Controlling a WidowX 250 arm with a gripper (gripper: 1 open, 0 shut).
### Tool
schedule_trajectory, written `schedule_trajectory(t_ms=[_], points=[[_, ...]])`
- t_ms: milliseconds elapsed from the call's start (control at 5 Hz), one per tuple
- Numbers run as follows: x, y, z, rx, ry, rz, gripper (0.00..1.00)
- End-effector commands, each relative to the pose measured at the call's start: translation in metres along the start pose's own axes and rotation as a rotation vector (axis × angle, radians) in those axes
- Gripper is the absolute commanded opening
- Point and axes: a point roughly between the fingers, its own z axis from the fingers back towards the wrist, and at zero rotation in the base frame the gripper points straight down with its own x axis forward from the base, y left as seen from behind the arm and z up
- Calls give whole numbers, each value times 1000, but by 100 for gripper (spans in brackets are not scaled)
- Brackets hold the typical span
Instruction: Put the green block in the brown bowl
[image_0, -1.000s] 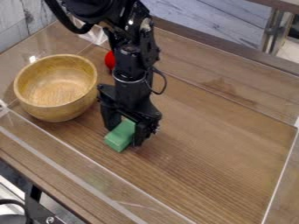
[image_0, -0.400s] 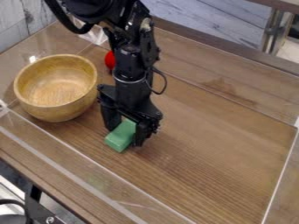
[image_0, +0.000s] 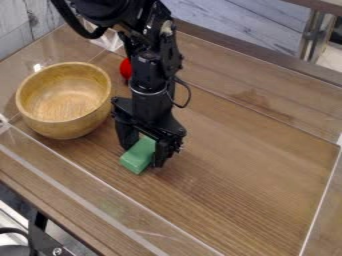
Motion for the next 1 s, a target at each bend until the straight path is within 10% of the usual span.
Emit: schedule_trajectory(t_ms=[0, 800], points=[[8, -1, 11, 1, -51, 3, 0], [9, 27, 87, -21, -158, 78, 0]])
